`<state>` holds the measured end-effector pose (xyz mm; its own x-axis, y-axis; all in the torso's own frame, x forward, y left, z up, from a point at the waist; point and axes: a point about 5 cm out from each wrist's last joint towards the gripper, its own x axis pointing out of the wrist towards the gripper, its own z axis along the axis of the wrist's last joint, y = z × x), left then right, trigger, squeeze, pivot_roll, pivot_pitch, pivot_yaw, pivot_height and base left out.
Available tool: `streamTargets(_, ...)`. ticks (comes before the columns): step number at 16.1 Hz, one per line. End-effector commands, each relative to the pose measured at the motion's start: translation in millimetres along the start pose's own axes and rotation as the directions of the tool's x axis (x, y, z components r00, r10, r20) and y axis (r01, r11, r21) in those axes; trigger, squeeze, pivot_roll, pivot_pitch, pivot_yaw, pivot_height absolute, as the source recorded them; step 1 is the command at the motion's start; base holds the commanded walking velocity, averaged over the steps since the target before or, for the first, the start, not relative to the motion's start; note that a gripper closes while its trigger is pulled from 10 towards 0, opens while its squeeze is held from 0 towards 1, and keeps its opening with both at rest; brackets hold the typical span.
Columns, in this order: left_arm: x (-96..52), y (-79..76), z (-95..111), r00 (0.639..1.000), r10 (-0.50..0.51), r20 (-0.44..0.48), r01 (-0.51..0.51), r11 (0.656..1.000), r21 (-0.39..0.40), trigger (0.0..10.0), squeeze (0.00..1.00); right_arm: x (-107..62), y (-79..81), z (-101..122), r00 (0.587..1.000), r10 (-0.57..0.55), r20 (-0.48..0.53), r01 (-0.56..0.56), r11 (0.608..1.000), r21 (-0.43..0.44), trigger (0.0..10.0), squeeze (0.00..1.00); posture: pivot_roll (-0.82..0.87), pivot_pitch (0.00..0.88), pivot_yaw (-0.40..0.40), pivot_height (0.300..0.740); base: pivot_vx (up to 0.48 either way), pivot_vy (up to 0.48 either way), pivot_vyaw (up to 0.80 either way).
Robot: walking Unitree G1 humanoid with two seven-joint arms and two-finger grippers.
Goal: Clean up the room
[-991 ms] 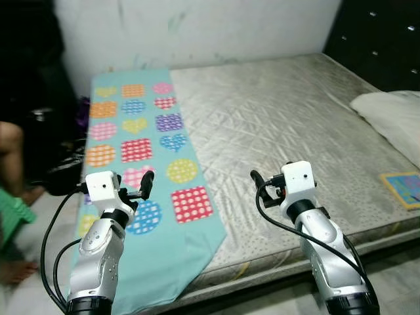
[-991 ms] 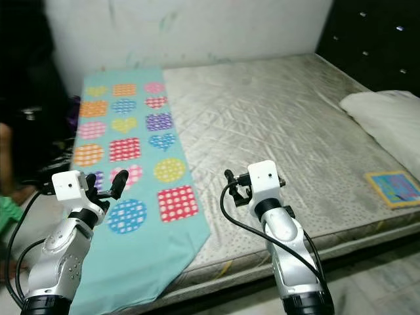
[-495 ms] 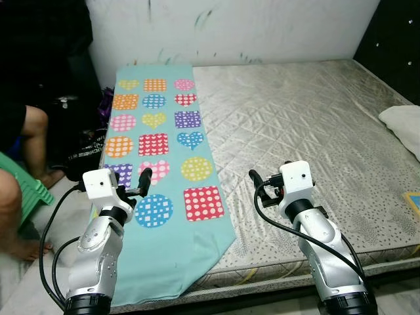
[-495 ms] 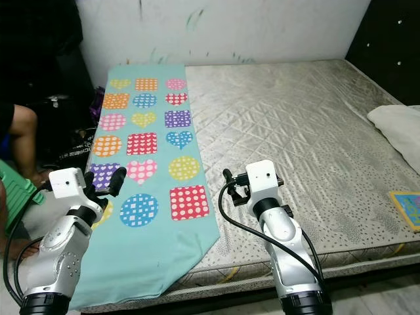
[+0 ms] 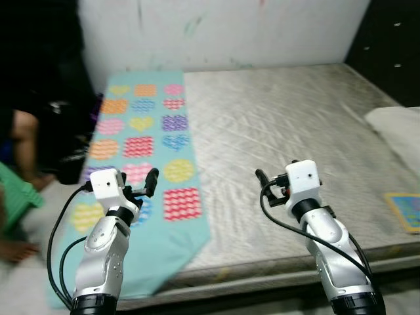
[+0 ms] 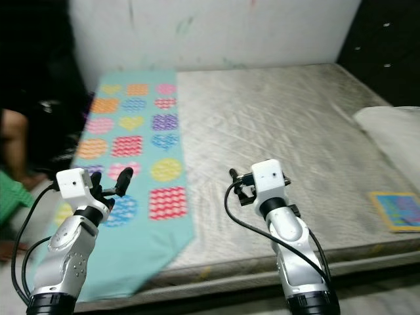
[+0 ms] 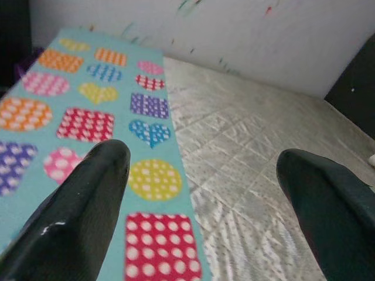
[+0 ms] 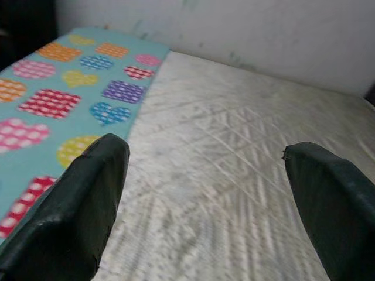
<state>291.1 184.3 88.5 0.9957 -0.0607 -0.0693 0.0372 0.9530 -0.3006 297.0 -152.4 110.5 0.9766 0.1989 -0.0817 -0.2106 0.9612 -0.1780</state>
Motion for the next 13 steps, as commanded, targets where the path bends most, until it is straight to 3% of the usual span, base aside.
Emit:
streamTargets(1, -0.9, 5.0, 1.2, 1.0, 0.02, 0.001, -0.02, 1.0, 0.002, 10.0, 0.0, 1.6, 3.4, 4.6, 1.0, 0.011, 0.017, -0.011, 1.0, -0.002, 10.0, 0.0, -0.21, 0.0, 0.014, 0.74, 0.0, 0.0, 0.0)
streamTargets(13, -2.6, 5.4, 1.3, 1.0, 0.018, 0.003, -0.018, 1.0, 0.006, 10.0, 0.0, 1.1, 5.1, 2.7, 1.0, 0.029, 0.008, -0.029, 1.0, 0.001, 10.0, 0.0, -0.21, 0.0, 0.012, 0.74, 0.0, 0.0, 0.0)
